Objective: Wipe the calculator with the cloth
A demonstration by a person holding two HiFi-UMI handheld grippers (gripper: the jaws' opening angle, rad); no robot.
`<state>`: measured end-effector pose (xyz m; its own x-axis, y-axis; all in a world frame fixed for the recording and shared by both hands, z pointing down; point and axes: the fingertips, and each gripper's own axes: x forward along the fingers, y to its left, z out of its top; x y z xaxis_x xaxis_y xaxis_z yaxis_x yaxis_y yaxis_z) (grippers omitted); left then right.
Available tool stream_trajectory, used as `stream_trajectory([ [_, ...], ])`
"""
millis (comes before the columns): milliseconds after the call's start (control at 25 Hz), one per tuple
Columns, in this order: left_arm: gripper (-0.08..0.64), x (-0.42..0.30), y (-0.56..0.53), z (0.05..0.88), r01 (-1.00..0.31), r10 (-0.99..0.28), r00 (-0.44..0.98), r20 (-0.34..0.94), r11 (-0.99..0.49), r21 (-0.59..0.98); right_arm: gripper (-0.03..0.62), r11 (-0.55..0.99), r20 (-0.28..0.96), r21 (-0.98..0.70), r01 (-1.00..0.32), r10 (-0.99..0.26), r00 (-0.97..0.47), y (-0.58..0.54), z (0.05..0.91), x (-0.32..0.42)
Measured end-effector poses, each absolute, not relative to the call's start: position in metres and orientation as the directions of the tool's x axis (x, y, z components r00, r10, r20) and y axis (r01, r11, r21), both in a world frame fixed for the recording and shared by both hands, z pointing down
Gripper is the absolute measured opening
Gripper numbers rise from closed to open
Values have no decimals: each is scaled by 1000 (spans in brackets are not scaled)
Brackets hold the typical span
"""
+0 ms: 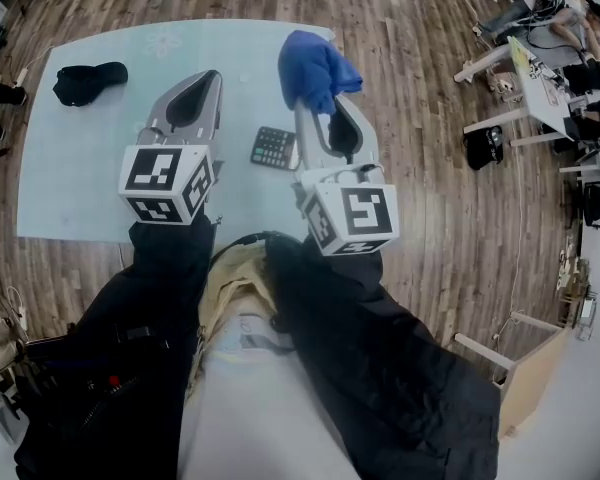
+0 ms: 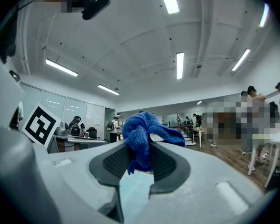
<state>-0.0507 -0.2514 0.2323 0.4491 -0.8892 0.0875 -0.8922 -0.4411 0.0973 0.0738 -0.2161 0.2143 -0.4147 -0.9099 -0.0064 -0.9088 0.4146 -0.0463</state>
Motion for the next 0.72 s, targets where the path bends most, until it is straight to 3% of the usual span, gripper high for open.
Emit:
stream_trajectory([
  [720,-2,-17,-270,259,-859,-843,513,163,-500,112,112,439,63,-75,-895,-894,-444,-231,244,87],
])
